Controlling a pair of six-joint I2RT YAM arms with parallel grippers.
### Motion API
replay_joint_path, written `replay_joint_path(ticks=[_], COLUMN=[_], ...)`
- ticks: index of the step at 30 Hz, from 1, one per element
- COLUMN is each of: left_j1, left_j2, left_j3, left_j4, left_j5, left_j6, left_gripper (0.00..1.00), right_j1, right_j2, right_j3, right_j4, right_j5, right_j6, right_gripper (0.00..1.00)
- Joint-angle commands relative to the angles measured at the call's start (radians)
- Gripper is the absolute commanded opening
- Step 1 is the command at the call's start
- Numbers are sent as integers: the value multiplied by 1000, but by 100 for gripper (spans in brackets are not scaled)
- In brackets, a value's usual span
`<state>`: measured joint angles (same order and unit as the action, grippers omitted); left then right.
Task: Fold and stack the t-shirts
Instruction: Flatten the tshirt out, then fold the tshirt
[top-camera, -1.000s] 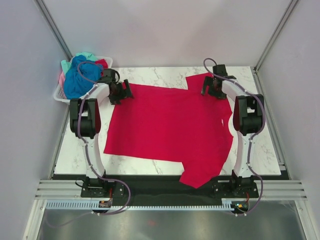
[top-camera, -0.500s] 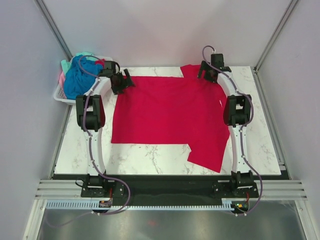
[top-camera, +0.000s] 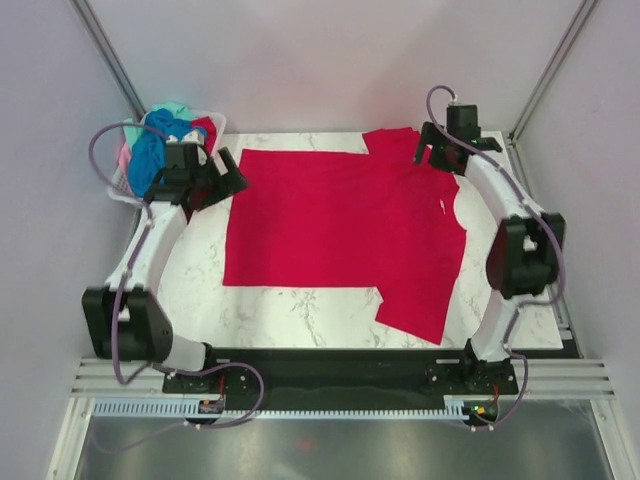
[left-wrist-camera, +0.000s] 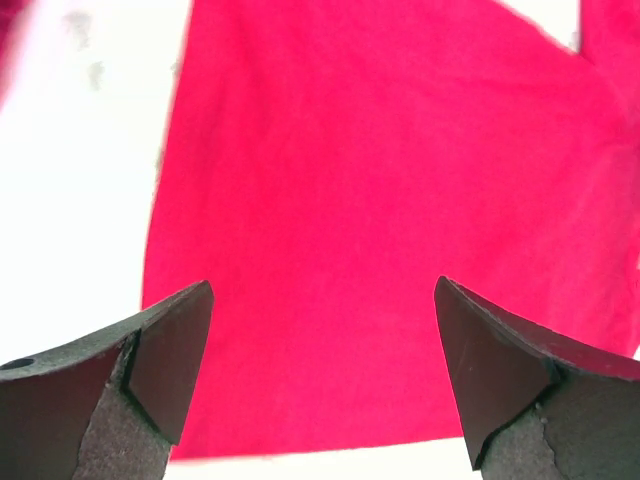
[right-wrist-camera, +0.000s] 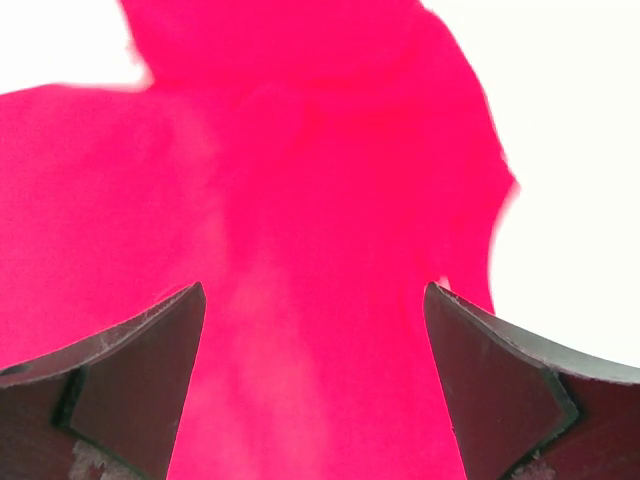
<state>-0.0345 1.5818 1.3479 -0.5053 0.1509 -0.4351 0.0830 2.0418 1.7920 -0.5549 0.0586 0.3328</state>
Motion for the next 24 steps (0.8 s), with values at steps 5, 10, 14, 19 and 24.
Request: replay_joint_path(ticks=[5,10,14,19,24], left_j1=[59,62,62,62,62], left_j2=[-382,-503,-517,-502,-487], left_j3=[-556,-759,-814,-874,-911], left_j4=[65,109,152,223,257], left_j5=[-24,-49,-68,-117,-134], left_j6=[-132,-220,-267,-300,-310], left_gripper=[96,87,83,79,71], right_j1=[30,161,224,231,230], right_j2=[-599,-992,-1152,-1259,-1293], right_j3=[-583,-928,-1033,-1103,-1128], right_j4=[94,115,35,-49,-111], right_j5=[-125,-134,-103,-43,-14], right_j6=[118,253,337,362,377], right_gripper=[98,98,98,98,97])
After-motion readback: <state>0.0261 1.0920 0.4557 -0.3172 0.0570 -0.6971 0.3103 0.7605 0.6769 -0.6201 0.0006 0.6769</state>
